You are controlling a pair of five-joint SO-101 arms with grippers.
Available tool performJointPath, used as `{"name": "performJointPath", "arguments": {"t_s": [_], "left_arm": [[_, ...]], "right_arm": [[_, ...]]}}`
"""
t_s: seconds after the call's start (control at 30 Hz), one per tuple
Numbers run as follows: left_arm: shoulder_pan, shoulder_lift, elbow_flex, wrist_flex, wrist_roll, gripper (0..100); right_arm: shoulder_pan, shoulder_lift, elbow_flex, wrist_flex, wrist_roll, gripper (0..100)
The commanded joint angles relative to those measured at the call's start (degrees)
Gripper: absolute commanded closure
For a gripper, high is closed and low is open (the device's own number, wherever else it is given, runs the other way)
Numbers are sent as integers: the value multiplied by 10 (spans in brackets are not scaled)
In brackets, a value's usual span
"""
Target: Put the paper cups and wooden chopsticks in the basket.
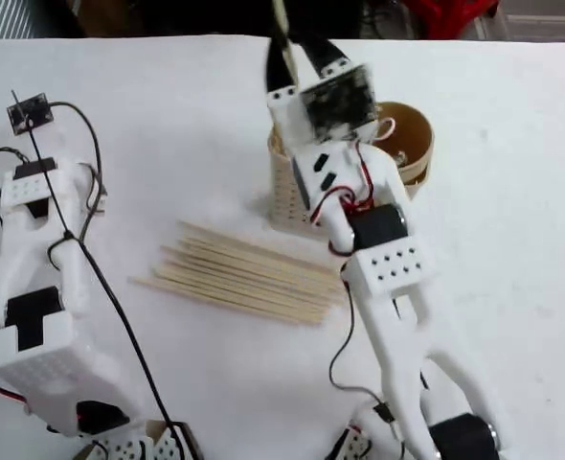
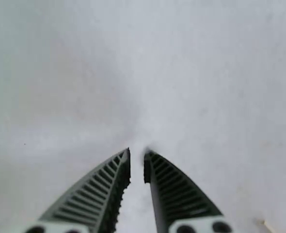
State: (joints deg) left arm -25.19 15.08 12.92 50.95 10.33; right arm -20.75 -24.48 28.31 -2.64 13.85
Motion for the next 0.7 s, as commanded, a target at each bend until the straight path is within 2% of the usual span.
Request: {"name": "performJointPath", "arguments": {"t_s": [0.0, 0.27, 0.4, 0.53, 0.67], "left_arm": [[0, -4, -3, -11, 4, 928], [0, -4, -3, -10, 4, 928], [0, -4, -3, -10, 4, 928], [0, -4, -2, -10, 4, 928], [0, -3, -2, -11, 4, 928]], "right_arm": [[32, 7, 29, -28, -51, 981], [24, -35, 140, -35, -55, 981], [19, -71, 236, -107, -51, 981], [15, -83, 301, -129, -55, 977], [19, -85, 312, -129, -55, 880]]}}
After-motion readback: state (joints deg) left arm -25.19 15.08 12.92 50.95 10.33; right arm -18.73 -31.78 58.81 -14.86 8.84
